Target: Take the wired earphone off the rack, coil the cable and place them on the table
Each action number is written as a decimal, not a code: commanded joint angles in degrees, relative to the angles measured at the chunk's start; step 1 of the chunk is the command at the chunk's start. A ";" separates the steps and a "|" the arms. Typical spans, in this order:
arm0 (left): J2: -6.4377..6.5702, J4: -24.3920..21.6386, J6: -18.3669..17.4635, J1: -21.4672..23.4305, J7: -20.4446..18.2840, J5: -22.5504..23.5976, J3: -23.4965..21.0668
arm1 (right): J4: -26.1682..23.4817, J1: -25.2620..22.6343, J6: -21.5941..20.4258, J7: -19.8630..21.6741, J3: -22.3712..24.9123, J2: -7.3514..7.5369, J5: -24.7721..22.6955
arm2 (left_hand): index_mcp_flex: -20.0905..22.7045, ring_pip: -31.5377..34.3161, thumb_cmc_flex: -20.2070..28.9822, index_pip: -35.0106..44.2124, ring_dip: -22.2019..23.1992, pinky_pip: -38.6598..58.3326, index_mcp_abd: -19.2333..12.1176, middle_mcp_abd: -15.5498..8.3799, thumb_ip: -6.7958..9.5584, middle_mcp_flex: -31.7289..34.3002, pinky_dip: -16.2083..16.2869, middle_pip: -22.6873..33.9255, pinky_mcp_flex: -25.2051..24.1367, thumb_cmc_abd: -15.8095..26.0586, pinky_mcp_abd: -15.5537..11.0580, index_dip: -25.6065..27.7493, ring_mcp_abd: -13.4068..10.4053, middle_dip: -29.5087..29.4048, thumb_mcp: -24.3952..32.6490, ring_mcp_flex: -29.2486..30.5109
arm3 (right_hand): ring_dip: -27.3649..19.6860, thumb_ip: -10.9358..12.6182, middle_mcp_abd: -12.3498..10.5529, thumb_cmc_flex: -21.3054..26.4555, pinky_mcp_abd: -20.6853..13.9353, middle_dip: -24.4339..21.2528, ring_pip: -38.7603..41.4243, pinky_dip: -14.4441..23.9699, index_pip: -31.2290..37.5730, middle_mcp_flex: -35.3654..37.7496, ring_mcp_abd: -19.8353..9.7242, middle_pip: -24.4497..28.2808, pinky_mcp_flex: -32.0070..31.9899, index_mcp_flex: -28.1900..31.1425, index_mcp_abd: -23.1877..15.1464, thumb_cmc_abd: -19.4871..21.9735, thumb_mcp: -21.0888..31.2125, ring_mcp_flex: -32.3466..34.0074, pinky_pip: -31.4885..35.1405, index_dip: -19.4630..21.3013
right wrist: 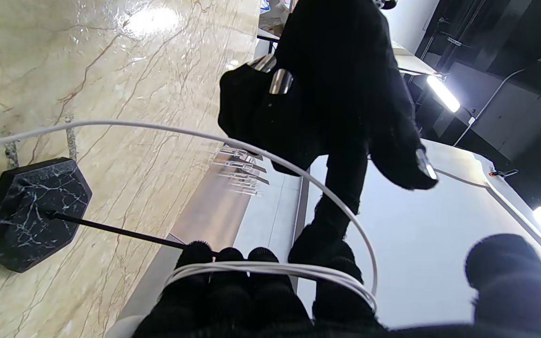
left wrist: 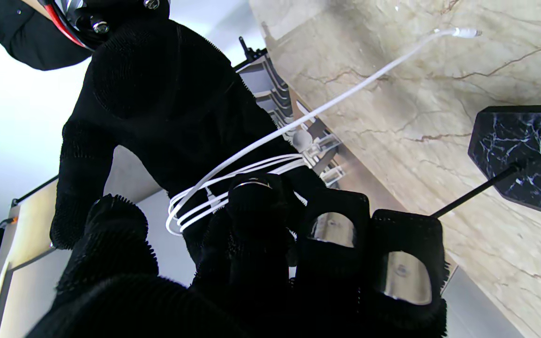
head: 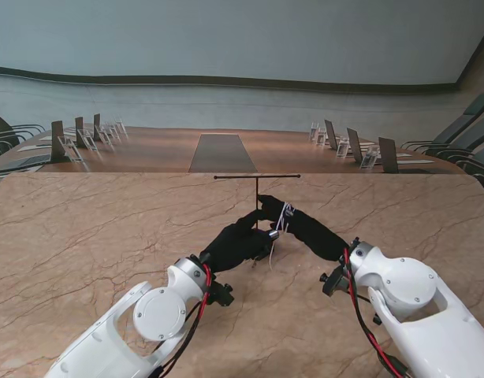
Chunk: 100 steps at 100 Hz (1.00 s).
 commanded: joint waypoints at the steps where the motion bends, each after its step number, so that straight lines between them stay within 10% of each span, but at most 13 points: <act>1: -0.78 0.43 -0.28 -0.10 0.58 -0.06 0.35 | -0.11 0.13 -0.04 -0.02 -0.20 -0.35 0.14 | -0.95 3.78 -0.10 0.94 -0.48 12.22 -2.81 -1.96 1.21 1.25 -0.75 2.19 2.67 -2.14 -3.16 -0.22 0.85 0.95 0.09 0.79 | 0.41 -1.77 -0.32 1.45 0.33 0.56 0.54 -0.87 -0.98 0.30 -0.40 0.77 -0.02 -0.90 -3.53 -0.57 -1.38 -0.03 1.54 -0.63; 30: -1.14 0.94 -1.10 -0.86 1.35 -0.26 1.31 | 0.01 0.50 0.21 -0.07 -0.47 -0.46 0.56 | 2.72 3.43 -0.12 0.26 -0.62 11.84 -9.98 -1.44 1.36 1.67 -0.91 2.07 2.06 -4.09 -2.59 0.35 1.53 1.10 0.82 0.73 | 0.36 -1.76 -0.32 1.59 0.35 0.65 0.69 -0.97 -0.80 0.30 -0.39 0.98 0.00 -0.94 -3.36 -0.58 -1.41 0.00 1.54 -0.34; 55: -1.06 0.92 -0.58 -0.34 2.01 0.94 0.18 | 0.15 0.67 -0.12 0.02 -0.47 -0.44 0.65 | 0.66 2.34 0.01 0.25 -0.70 10.79 -3.92 -1.53 1.27 0.49 -0.61 0.89 0.71 -4.66 -2.47 0.98 1.85 0.75 1.87 -0.32 | 0.34 -1.74 -0.25 1.70 0.34 0.70 0.78 -1.03 -0.70 0.30 -0.34 1.09 0.02 -0.97 -3.15 -0.59 -1.45 0.01 1.56 -0.02; 98: -1.47 2.42 -1.50 -1.14 3.33 1.06 -0.32 | 0.67 1.98 0.28 -0.03 -1.36 -0.65 1.34 | 0.99 -0.01 -1.59 -1.49 0.22 7.77 -9.61 -0.30 0.89 -1.25 1.99 -0.92 -2.60 -5.99 -2.06 0.53 2.76 0.08 4.67 -2.69 | 0.26 -1.75 -0.18 1.63 0.37 0.69 0.86 -1.15 -0.82 0.22 -0.31 1.12 0.11 -1.08 -2.67 -0.57 -1.55 0.02 1.61 0.48; 100: -1.53 2.59 -1.60 -1.26 3.43 0.95 -0.22 | 0.66 2.04 0.30 0.01 -1.41 -0.65 1.39 | 1.30 -0.40 -6.33 -2.27 0.65 7.09 -9.82 -0.23 -0.12 -1.26 3.18 -1.07 -2.71 -8.03 -1.92 0.38 2.76 0.06 13.26 -2.84 | 0.27 -1.75 -0.13 1.63 0.40 0.69 0.89 -1.15 -0.84 0.24 -0.25 1.12 0.11 -1.08 -2.64 -0.59 -1.54 0.05 1.62 0.47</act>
